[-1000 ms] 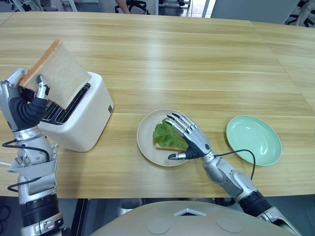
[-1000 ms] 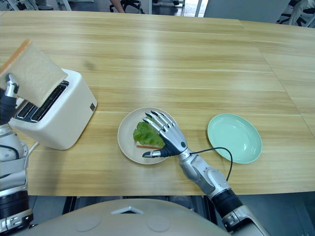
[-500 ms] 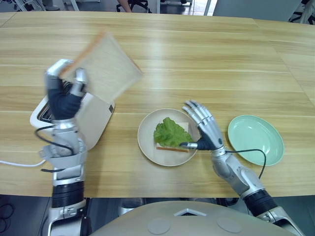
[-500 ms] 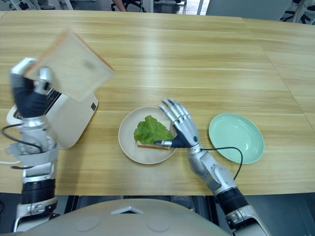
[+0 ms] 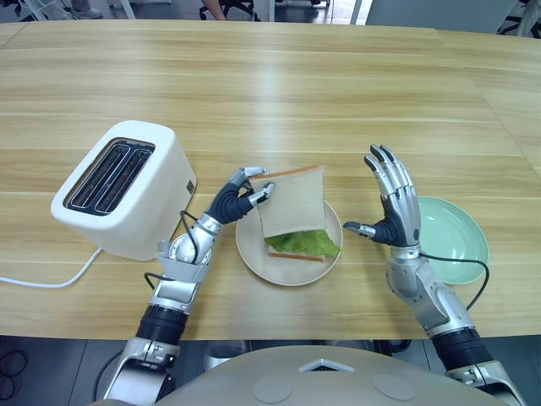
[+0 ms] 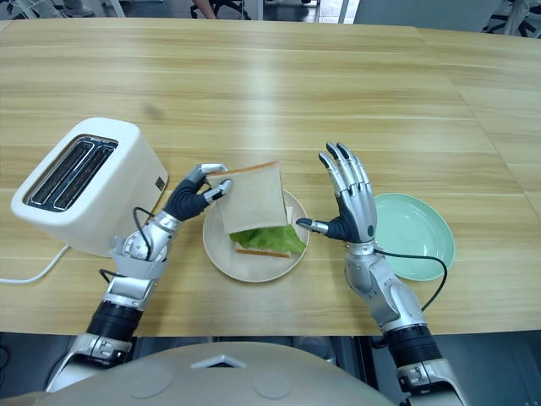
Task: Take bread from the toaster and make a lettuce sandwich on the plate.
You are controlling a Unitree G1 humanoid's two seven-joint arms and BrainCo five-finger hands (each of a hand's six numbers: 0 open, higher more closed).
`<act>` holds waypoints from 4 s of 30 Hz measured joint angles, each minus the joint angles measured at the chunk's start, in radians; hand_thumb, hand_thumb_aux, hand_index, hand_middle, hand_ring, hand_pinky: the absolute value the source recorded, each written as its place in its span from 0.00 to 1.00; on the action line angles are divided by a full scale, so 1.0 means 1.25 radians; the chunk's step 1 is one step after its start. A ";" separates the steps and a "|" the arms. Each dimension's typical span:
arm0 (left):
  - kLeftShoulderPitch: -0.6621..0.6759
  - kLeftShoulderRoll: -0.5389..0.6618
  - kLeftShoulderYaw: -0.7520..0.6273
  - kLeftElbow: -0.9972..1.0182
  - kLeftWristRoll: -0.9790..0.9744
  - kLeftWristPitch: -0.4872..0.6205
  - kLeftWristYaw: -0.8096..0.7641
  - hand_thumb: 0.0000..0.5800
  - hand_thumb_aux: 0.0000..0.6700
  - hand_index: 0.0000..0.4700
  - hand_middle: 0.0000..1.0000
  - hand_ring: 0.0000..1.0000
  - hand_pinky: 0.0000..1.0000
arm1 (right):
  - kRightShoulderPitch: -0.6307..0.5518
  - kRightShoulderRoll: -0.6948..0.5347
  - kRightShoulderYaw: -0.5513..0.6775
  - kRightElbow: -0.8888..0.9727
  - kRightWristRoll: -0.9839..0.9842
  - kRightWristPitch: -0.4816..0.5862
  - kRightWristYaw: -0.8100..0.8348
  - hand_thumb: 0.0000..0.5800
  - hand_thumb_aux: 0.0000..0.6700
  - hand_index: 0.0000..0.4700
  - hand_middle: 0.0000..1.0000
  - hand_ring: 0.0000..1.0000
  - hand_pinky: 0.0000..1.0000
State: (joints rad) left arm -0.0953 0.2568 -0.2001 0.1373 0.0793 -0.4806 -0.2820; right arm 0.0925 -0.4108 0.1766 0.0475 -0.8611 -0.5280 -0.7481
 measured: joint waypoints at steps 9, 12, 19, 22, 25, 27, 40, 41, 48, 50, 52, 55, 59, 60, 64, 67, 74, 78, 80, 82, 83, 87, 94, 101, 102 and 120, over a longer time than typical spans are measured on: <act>-0.090 -0.013 -0.024 0.196 0.000 -0.002 -0.083 1.00 1.00 0.98 1.00 1.00 1.00 | 0.036 -0.065 0.052 -0.019 0.010 -0.089 0.116 0.00 0.00 0.00 0.00 0.00 0.00; -0.114 -0.020 -0.024 0.236 0.000 -0.003 -0.098 1.00 1.00 0.98 1.00 1.00 1.00 | 0.060 -0.080 0.073 -0.022 0.030 -0.108 0.175 0.00 0.00 0.00 0.00 0.00 0.00; -0.141 -0.034 -0.026 0.320 0.025 -0.031 -0.092 1.00 1.00 0.98 1.00 1.00 1.00 | 0.098 -0.085 0.123 -0.064 0.080 -0.128 0.325 0.00 0.00 0.00 0.00 0.00 0.00; -0.150 -0.039 -0.026 0.354 0.042 -0.042 -0.077 1.00 1.00 0.98 1.00 1.00 1.00 | 0.109 -0.086 0.136 -0.078 0.099 -0.128 0.385 0.00 0.00 0.00 0.00 0.00 0.00; -0.160 -0.051 -0.031 0.383 0.061 -0.050 -0.057 1.00 1.00 0.98 1.00 1.00 1.00 | 0.108 -0.085 0.136 -0.078 0.101 -0.127 0.418 0.00 0.00 0.00 0.00 0.00 0.00; -0.167 -0.054 -0.037 0.403 0.079 -0.056 -0.040 1.00 1.00 0.98 1.00 1.00 1.00 | 0.105 -0.079 0.139 -0.078 0.102 -0.127 0.434 0.00 0.00 0.00 0.00 0.00 0.00; -0.212 -0.055 -0.051 0.513 0.179 -0.097 0.076 1.00 1.00 0.98 1.00 1.00 1.00 | 0.035 -0.046 0.201 0.062 0.085 -0.119 0.487 0.00 0.00 0.00 0.00 0.00 0.00; -0.213 -0.055 -0.051 0.515 0.182 -0.098 0.080 0.98 0.85 0.84 1.00 1.00 1.00 | 0.033 -0.045 0.202 0.067 0.087 -0.119 0.488 0.00 0.00 0.00 0.00 0.00 0.00; -0.224 -0.020 -0.058 0.511 0.254 -0.114 0.184 0.00 0.00 0.00 0.00 0.00 0.00 | 0.014 -0.032 0.211 0.112 0.128 -0.121 0.502 0.00 0.00 0.00 0.00 0.00 0.00; -0.217 0.002 -0.062 0.482 0.295 -0.119 0.230 0.00 0.00 0.00 0.00 0.00 0.00 | 0.010 -0.029 0.212 0.119 0.133 -0.121 0.502 0.00 0.00 0.00 0.00 0.00 0.00; -0.205 0.033 -0.068 0.423 0.351 -0.125 0.291 0.00 0.00 0.00 0.00 0.00 0.00 | 0.006 -0.026 0.213 0.130 0.139 -0.121 0.504 0.00 0.00 0.00 0.00 0.00 0.00; -0.168 0.076 -0.069 0.293 0.444 -0.119 0.380 0.00 0.00 0.00 0.00 0.00 0.00 | 0.002 -0.023 0.220 0.140 0.151 -0.121 0.508 0.00 0.00 0.00 0.00 0.00 0.00; -0.120 0.116 -0.053 0.131 0.547 -0.077 0.469 0.00 0.00 0.00 0.00 0.00 0.00 | 0.000 -0.022 0.223 0.145 0.160 -0.122 0.510 0.00 0.00 0.00 0.00 0.00 0.00; -0.103 0.127 -0.038 0.073 0.571 -0.062 0.492 0.00 0.00 0.00 0.00 0.00 0.00 | -0.001 -0.022 0.224 0.147 0.160 -0.122 0.510 0.00 0.00 0.00 0.00 0.00 0.00; -0.048 0.140 0.006 -0.071 0.587 -0.052 0.536 0.00 0.00 0.00 0.00 0.00 0.00 | -0.001 -0.022 0.226 0.147 0.160 -0.125 0.509 0.00 0.00 0.00 0.00 0.00 0.00; 0.006 0.137 0.003 -0.106 0.517 -0.095 0.512 0.00 0.00 0.00 0.00 0.00 0.00 | 0.000 -0.022 0.217 0.135 0.161 -0.129 0.499 0.00 0.00 0.00 0.00 0.00 0.00; 0.129 0.132 -0.031 -0.112 0.260 -0.184 0.384 0.00 0.00 0.00 0.00 0.00 0.00 | 0.046 0.007 0.104 -0.011 0.221 -0.121 0.446 0.00 0.00 0.00 0.00 0.00 0.00; 0.188 0.133 -0.018 -0.151 0.154 -0.197 0.322 0.96 0.81 0.79 0.00 0.00 0.00 | 0.082 0.011 0.014 -0.107 0.264 -0.121 0.431 0.00 0.00 0.00 0.00 0.00 0.00; 0.219 0.140 -0.012 -0.175 0.122 -0.197 0.289 1.00 1.00 0.98 1.00 1.00 1.00 | 0.101 0.009 0.003 -0.112 0.276 -0.126 0.434 0.00 0.00 0.00 0.00 0.00 0.00; 0.255 0.162 -0.012 -0.190 0.094 -0.199 0.246 1.00 1.00 0.98 1.00 1.00 1.00 | 0.128 -0.011 0.002 -0.102 0.281 -0.144 0.444 0.00 0.00 0.00 0.36 0.36 0.36; 0.269 0.172 -0.011 -0.193 0.085 -0.199 0.227 1.00 1.00 0.98 1.00 1.00 1.00 | 0.135 -0.022 0.002 -0.092 0.279 -0.152 0.448 0.30 0.16 0.16 0.85 0.85 0.85; 0.333 0.234 -0.054 -0.194 0.072 -0.196 0.112 1.00 1.00 0.98 1.00 1.00 1.00 | 0.165 -0.066 0.006 -0.028 0.250 -0.168 0.466 1.00 1.00 0.98 1.00 1.00 1.00; 0.407 0.320 -0.127 -0.177 0.035 -0.155 -0.070 1.00 1.00 0.98 1.00 1.00 1.00 | 0.217 -0.144 0.050 -0.020 0.308 -0.203 0.594 1.00 1.00 0.98 1.00 1.00 1.00; 0.395 0.314 -0.125 -0.187 0.000 -0.137 -0.129 1.00 1.00 0.98 1.00 1.00 1.00 | 0.225 -0.183 0.103 -0.089 0.442 -0.227 0.737 1.00 1.00 0.98 1.00 1.00 1.00; 0.395 0.313 -0.125 -0.187 0.001 -0.134 -0.134 1.00 1.00 0.98 1.00 1.00 1.00 | 0.225 -0.182 0.107 -0.088 0.443 -0.227 0.747 1.00 1.00 0.98 1.00 1.00 1.00; 0.106 0.134 -0.119 0.125 0.317 -0.111 0.077 1.00 1.00 0.98 1.00 1.00 1.00 | -0.056 0.006 0.147 0.257 0.123 -0.149 0.521 1.00 1.00 0.98 1.00 1.00 1.00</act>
State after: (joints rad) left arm 0.0371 0.4239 -0.3487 0.2936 0.4756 -0.6197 -0.1861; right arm 0.0229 -0.4029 0.3601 0.3684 -0.7068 -0.7147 -0.0966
